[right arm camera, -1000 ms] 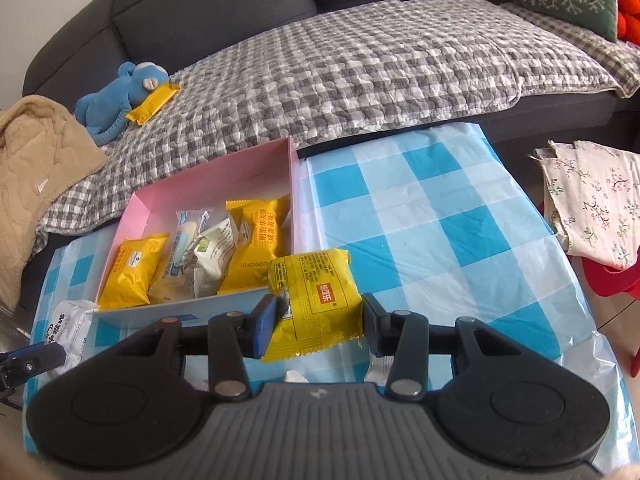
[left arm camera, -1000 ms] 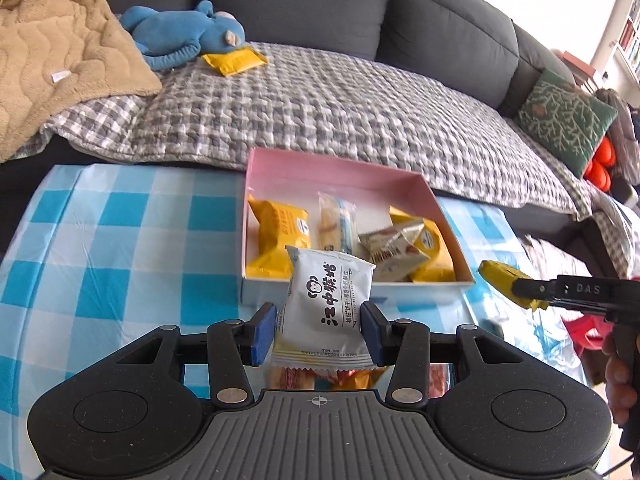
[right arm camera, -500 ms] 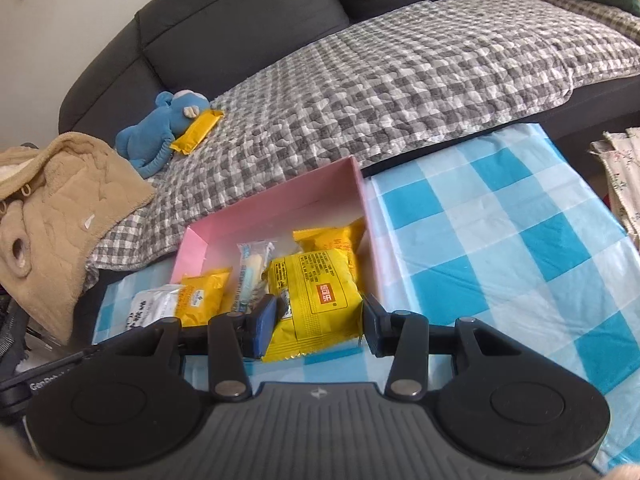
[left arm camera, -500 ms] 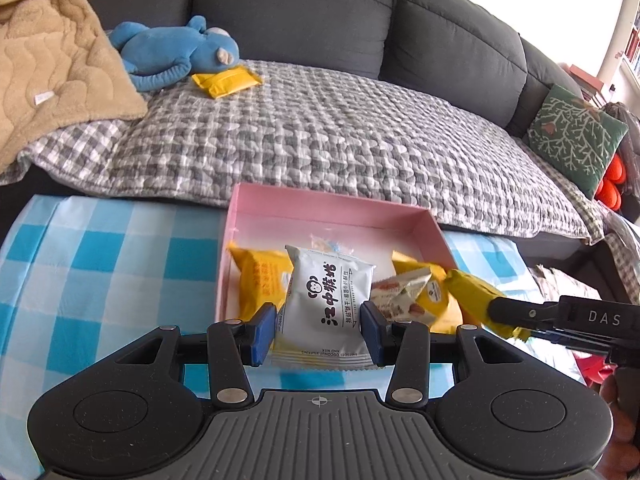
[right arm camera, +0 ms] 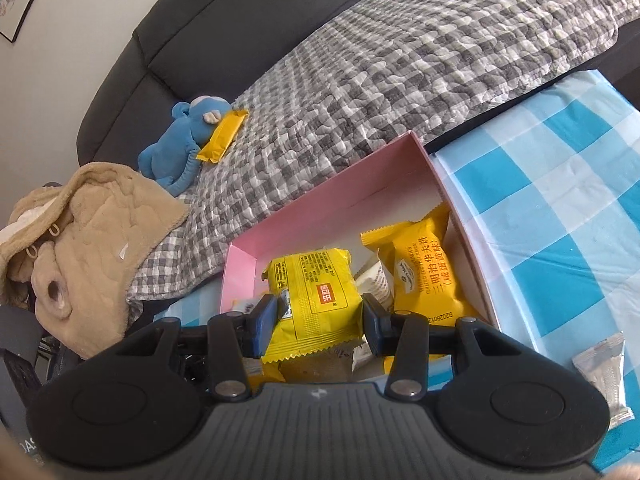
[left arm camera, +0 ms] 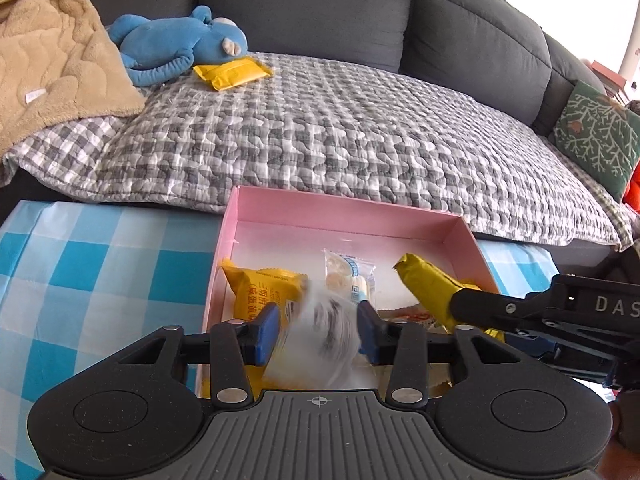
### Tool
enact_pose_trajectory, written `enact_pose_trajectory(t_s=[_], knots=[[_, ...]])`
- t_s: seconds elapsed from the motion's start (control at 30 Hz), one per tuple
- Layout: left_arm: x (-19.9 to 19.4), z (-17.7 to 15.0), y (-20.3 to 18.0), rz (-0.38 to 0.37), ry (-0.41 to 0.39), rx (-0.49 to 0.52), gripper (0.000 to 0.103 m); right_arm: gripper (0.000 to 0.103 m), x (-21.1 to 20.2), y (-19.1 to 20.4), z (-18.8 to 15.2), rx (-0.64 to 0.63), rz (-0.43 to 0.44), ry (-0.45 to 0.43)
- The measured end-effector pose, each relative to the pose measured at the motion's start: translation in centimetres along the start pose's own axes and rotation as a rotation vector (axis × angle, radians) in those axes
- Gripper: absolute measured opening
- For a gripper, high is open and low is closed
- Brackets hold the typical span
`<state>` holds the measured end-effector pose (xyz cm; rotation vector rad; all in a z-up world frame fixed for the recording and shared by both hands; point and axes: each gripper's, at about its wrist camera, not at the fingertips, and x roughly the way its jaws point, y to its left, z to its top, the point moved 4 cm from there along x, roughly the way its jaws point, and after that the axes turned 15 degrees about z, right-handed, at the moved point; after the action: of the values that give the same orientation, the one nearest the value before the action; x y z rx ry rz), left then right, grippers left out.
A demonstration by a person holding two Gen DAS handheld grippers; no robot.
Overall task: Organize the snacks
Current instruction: 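Carry the white packet into the box with the left gripper while the right gripper carries the yellow packet there, then open both grippers to release the packets in the box and withdraw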
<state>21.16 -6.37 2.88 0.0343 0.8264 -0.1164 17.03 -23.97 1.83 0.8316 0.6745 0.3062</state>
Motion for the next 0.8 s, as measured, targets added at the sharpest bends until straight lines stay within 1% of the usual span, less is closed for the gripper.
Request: enact_pose_trajectory(t_s=[0.1, 0.2, 0.27, 0.33, 0.43, 0.57, 0.63, 0.7, 0.77, 0.8], knots=[[0.5, -0.1, -0.1, 0.006, 0.009, 0.006, 0.037, 0.042, 0.6, -0.1, 0.1, 0.011, 0.004, -0.011], [0.7, -0.3, 0.0, 0.011, 0.016, 0.014, 0.037, 0.046, 0.8, -0.1, 0.0, 0.013, 0.018, -0.02], [0.5, -0.1, 0.4, 0.018, 0.016, -0.002, 0.037, 0.047, 0.6, 0.0, 0.1, 0.016, 0.021, -0.024], [0.0, 0.3, 1.2, 0.012, 0.015, -0.042, 0.039, 0.054, 0.1, 0.3, 0.3, 0.008, 0.027, -0.035], [-0.8, 0.6, 2.0, 0.007, 0.018, -0.072, 0.04, 0.054, -0.9, 0.7, 0.5, -0.03, 0.001, -0.037], [-2.1, 0.7, 2.7, -0.005, 0.013, -0.076, 0.041, 0.054, -2.4, 0.5, 0.8, -0.034, -0.023, -0.04], [-2.8, 0.6, 3.0, 0.004, 0.012, -0.071, 0.041, 0.054, -3.3, 0.4, 0.9, -0.021, -0.025, -0.044], [-3.5, 0.3, 3.4, 0.011, 0.015, -0.058, 0.044, 0.054, -4.0, 0.5, 1.0, -0.003, -0.031, -0.044], [-4.0, -0.2, 3.7, 0.014, 0.032, -0.053, 0.047, 0.054, -4.8, 0.9, 0.9, -0.014, -0.037, -0.049], [-4.2, -0.5, 3.9, 0.017, 0.043, -0.051, 0.049, 0.057, -5.4, 1.2, 0.9, -0.027, -0.04, -0.049]])
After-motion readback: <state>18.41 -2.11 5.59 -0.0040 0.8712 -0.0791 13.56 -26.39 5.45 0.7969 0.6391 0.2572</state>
